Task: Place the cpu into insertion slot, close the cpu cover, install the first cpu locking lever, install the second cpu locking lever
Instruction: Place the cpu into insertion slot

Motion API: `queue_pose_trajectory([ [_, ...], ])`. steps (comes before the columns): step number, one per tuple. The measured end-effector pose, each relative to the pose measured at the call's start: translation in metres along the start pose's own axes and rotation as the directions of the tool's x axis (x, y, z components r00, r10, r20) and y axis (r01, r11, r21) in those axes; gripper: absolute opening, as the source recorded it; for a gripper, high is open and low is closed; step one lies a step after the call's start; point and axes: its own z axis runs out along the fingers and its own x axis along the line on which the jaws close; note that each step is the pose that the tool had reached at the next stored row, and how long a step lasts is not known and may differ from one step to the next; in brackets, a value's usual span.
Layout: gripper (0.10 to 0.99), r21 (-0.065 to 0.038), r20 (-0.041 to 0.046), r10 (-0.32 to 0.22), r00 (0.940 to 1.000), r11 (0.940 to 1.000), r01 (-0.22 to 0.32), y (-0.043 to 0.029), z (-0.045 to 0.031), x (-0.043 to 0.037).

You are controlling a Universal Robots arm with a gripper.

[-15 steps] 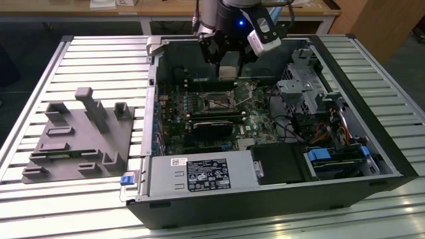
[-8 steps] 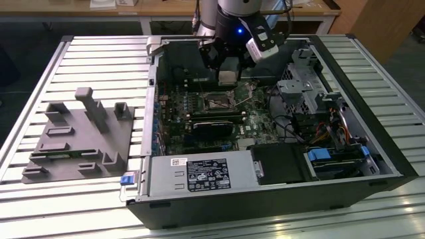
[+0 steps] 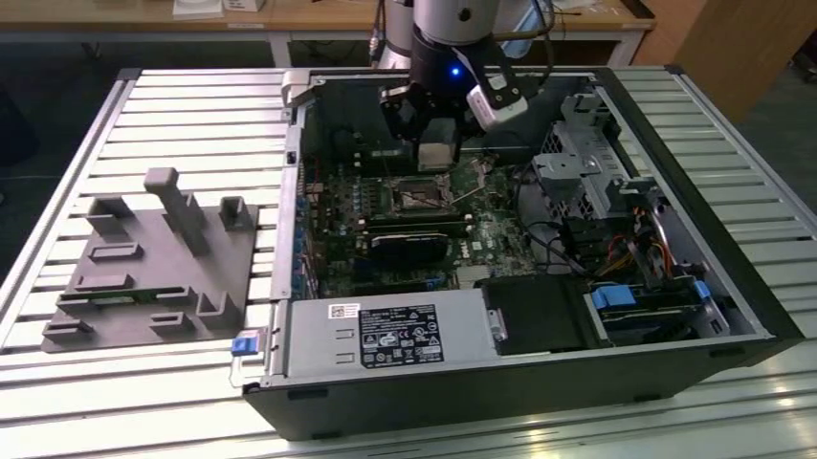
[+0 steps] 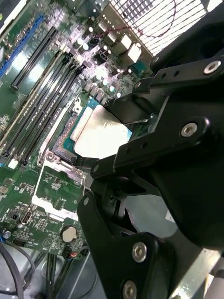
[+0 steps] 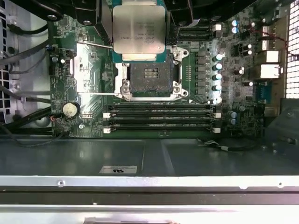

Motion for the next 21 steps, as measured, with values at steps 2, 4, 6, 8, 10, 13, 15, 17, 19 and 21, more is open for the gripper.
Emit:
queue_pose_trajectory([
  [2,0.541,0.0,0.005,0.0,1.0,1.0,0.0,0.0011,0.0033,0.0012],
  [4,0.541,0.0,0.0105,-0.001,0.9999,1.0,0.001,0.0024,0.0067,0.0022],
  [6,0.541,0.0,0.0138,-0.001,0.9999,1.0,0.001,0.0034,0.0101,0.0025],
  [8,0.541,0.0,0.0152,-0.002,0.9999,1.0,0.002,0.0047,0.0132,0.0026],
  [10,0.541,0.0,0.0156,-0.002,0.9999,1.0,0.002,0.006,0.0161,0.0027],
  [13,0.541,0.0,0.0155,-0.002,0.9999,1.0,0.002,0.0084,0.0205,0.0028],
  [15,0.541,0.003,0.0157,-0.002,0.9999,1.0,0.002,0.0103,0.023,0.0029],
  [17,0.541,0.01,0.0158,-0.002,0.9999,0.9999,0.002,0.0122,0.0254,0.003],
  [19,0.541,0.018,0.016,-0.002,0.9999,0.9998,0.002,0.0136,0.0276,0.0031],
  [21,0.541,0.024,0.0162,-0.002,0.9999,0.9997,0.002,0.0147,0.0298,0.0032],
])
